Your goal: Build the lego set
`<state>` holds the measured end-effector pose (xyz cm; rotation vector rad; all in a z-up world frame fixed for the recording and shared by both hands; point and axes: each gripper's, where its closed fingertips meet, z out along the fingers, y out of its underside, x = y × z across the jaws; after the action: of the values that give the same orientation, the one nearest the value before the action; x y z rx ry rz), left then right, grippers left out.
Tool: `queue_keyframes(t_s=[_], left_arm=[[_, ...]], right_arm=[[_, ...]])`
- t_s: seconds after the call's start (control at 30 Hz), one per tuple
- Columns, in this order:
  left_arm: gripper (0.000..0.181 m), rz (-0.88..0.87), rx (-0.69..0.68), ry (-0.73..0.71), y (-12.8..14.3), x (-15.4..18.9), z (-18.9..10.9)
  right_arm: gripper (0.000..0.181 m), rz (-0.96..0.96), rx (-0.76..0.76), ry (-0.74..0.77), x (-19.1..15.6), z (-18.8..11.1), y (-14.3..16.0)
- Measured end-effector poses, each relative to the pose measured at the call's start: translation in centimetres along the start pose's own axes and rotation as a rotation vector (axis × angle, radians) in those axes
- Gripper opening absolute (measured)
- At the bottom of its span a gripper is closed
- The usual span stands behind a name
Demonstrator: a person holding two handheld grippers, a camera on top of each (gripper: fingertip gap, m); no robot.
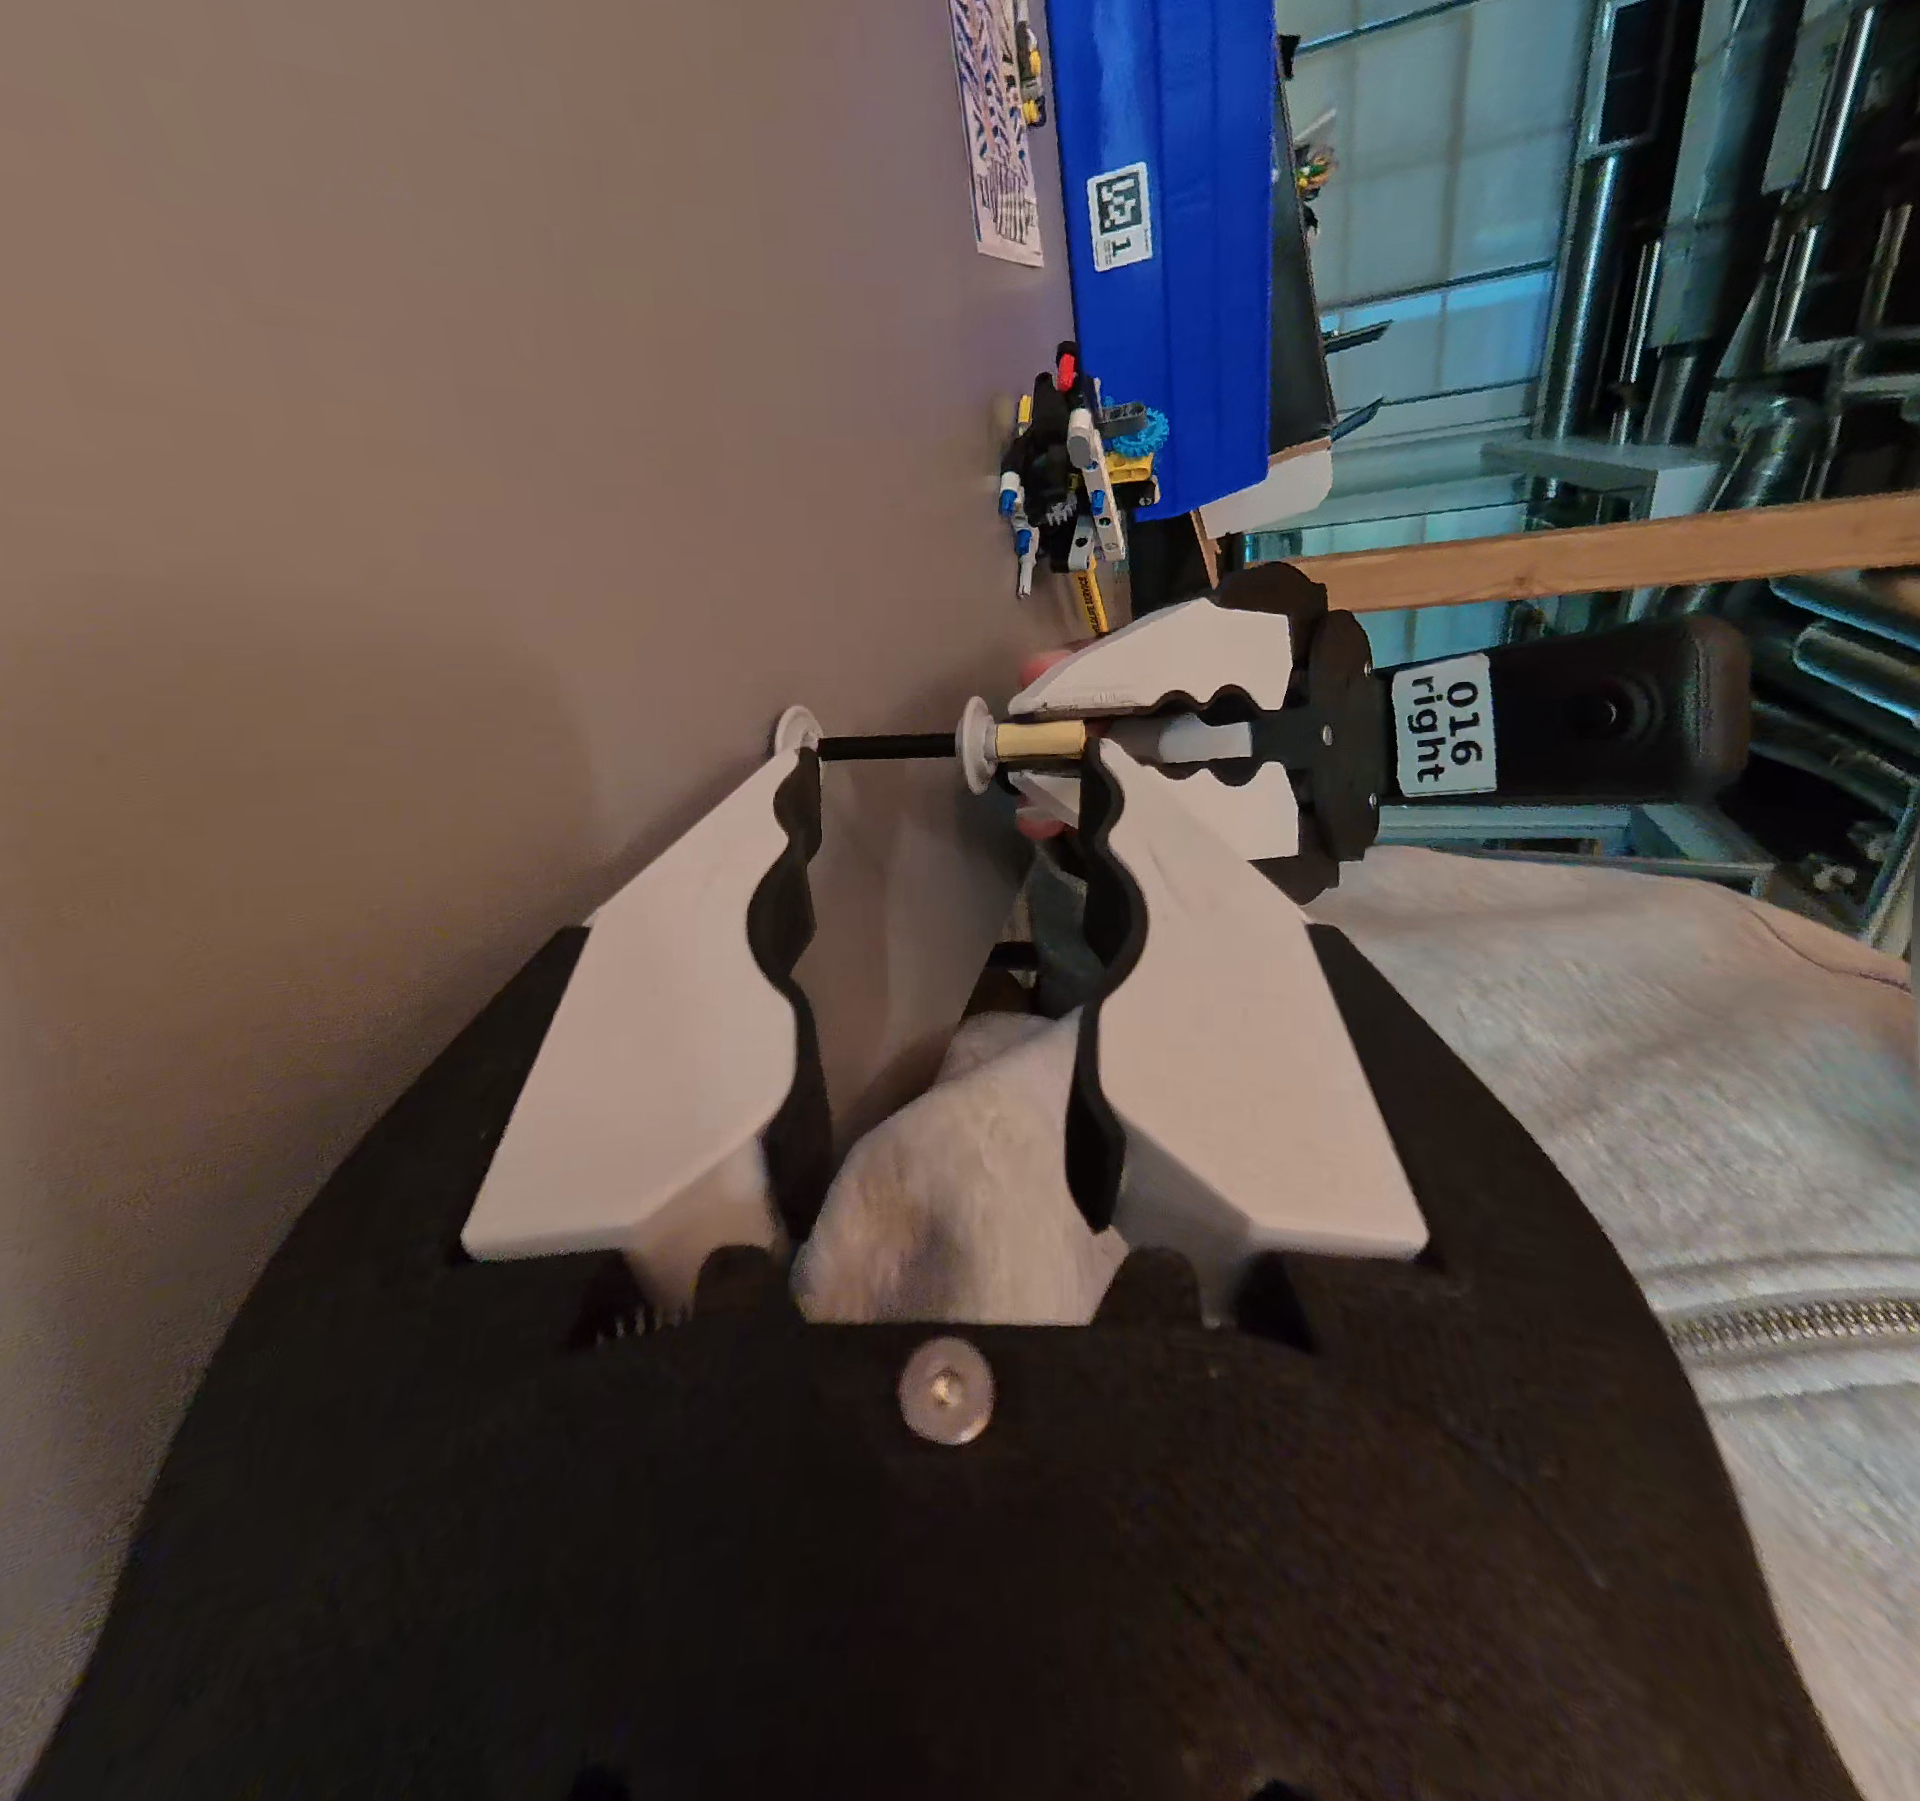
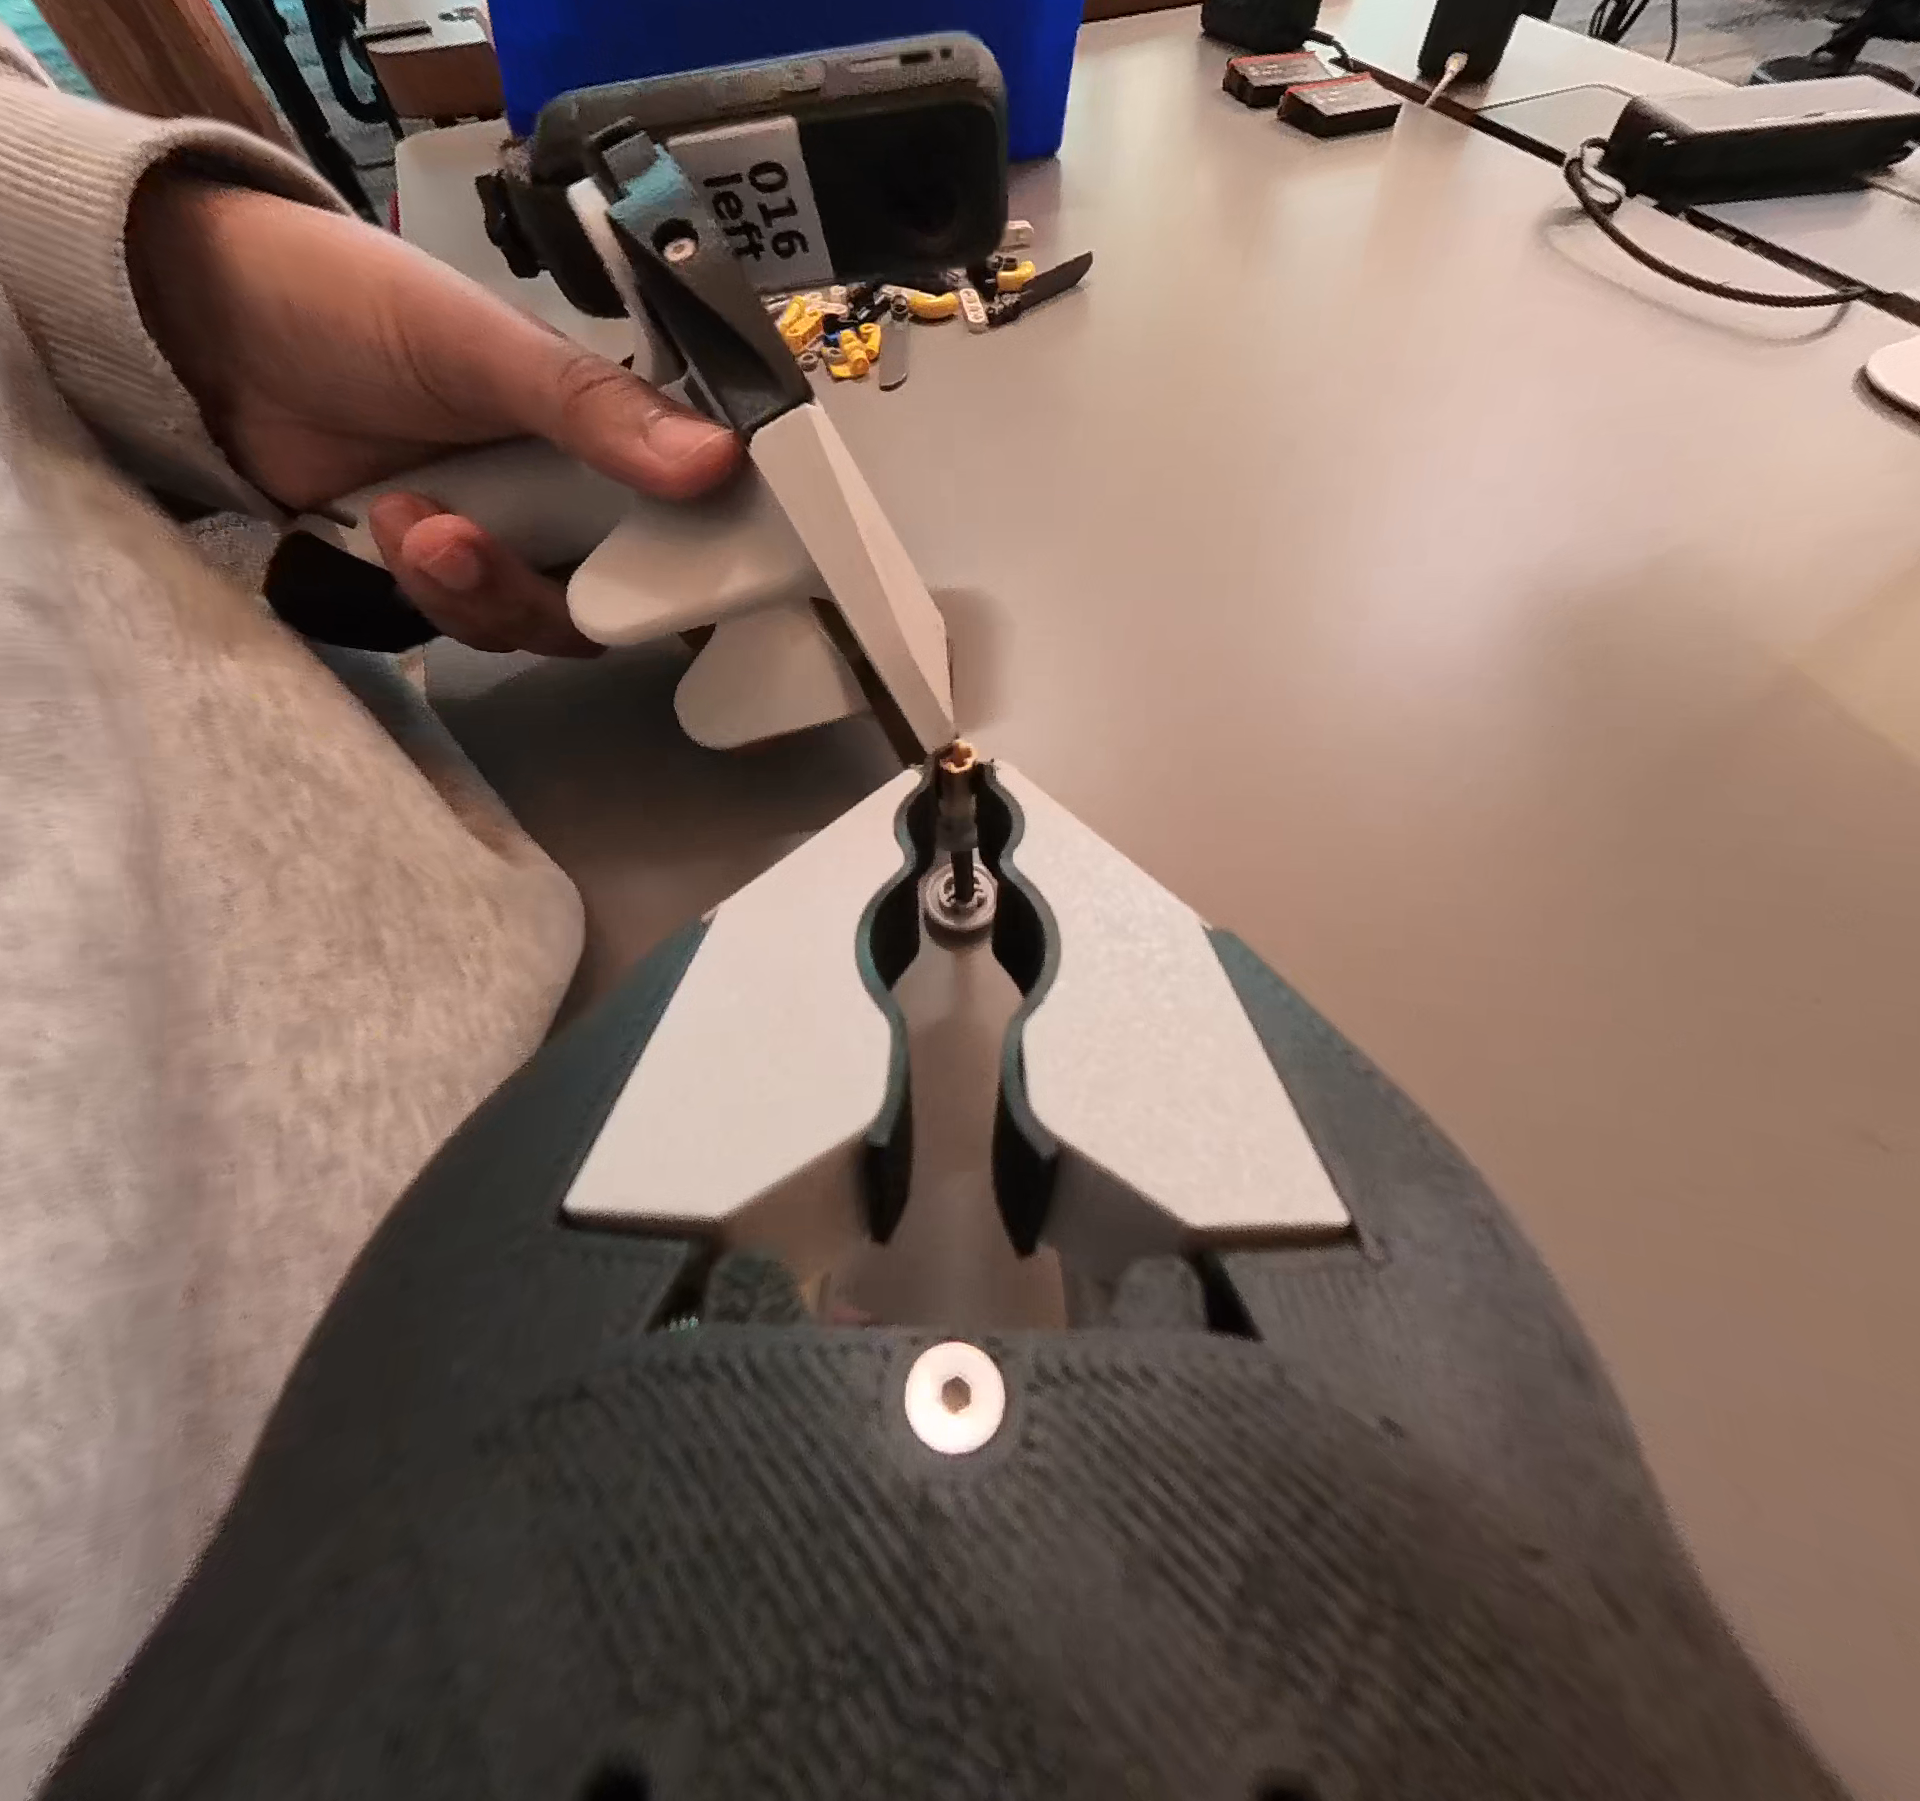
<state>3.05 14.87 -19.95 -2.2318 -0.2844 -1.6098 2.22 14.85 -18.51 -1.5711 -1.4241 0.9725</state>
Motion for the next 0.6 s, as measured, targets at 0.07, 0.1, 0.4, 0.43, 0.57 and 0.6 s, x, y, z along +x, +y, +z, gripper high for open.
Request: queue_keyframes(t_s=[0.07, 0.1, 0.4, 0.43, 0.57, 0.6], left_arm=[[0.050, -0.030, -0.011, 0.012, 0.13, 0.05, 0.00], [0.048, -0.044, -0.013, 0.021, 0.20, 0.09, -0.04], [0.042, -0.065, 0.003, 0.051, 0.10, 0.37, -0.09], [0.042, -0.067, 0.004, 0.055, 0.07, 0.38, -0.05], [0.043, -0.060, 0.008, 0.040, -0.07, 0.26, 0.03], [0.043, -0.062, 0.007, 0.040, -0.08, 0.25, 0.07]], right_arm=[[0.006, -0.018, 0.000, -0.002, -0.08, -0.02, 0.01], [0.006, -0.027, 0.000, -0.002, -0.15, 0.00, 0.02], [0.006, -0.063, -0.003, 0.002, -0.47, 0.17, 0.03], [0.006, -0.067, -0.003, 0.002, -0.50, 0.19, 0.02], [0.006, -0.060, -0.003, 0.002, -0.41, 0.20, 0.03], [0.006, -0.057, -0.003, 0.002, -0.37, 0.19, 0.03]])
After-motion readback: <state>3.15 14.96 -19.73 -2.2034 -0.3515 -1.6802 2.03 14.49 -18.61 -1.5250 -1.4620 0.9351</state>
